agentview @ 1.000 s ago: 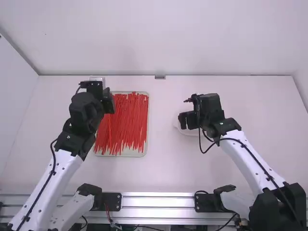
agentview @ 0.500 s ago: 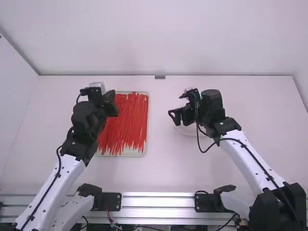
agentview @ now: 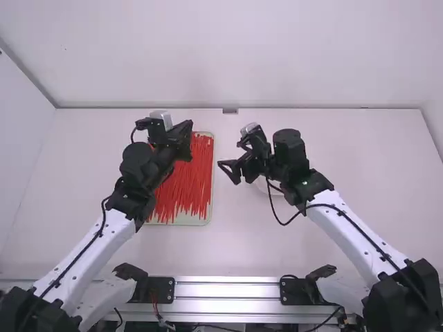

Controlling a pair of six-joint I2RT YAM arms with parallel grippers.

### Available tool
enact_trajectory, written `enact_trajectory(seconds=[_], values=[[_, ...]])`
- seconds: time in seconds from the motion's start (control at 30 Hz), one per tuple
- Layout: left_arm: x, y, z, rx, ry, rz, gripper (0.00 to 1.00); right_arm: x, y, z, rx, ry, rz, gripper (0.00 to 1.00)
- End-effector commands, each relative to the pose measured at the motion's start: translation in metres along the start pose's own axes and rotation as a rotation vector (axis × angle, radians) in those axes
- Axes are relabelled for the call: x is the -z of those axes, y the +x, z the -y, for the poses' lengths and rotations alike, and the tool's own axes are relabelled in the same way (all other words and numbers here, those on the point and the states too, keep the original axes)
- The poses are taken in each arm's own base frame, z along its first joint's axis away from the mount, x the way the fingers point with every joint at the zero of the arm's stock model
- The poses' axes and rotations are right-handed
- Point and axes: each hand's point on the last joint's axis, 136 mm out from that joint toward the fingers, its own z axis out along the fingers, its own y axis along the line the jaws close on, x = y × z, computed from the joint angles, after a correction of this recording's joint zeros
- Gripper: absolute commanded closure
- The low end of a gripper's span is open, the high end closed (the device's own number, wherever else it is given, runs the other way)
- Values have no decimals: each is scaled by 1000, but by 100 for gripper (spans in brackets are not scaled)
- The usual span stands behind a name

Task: Fasten the cable tie

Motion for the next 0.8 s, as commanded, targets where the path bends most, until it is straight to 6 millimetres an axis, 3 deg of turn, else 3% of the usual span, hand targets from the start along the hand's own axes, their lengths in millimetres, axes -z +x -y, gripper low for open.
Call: enact_trajectory(seconds=[0.0,0.33,0.77], values=[[-6,-17,14,7,31,23,98,-2,-18,-7,34,-1,37,1],[-22,-35,53,34,204,-7,98,-4,-27,-16,58,-14,69,0],[-26,-29,81,78,177,34,98,-8,-28,-29,62,-43,75,48]])
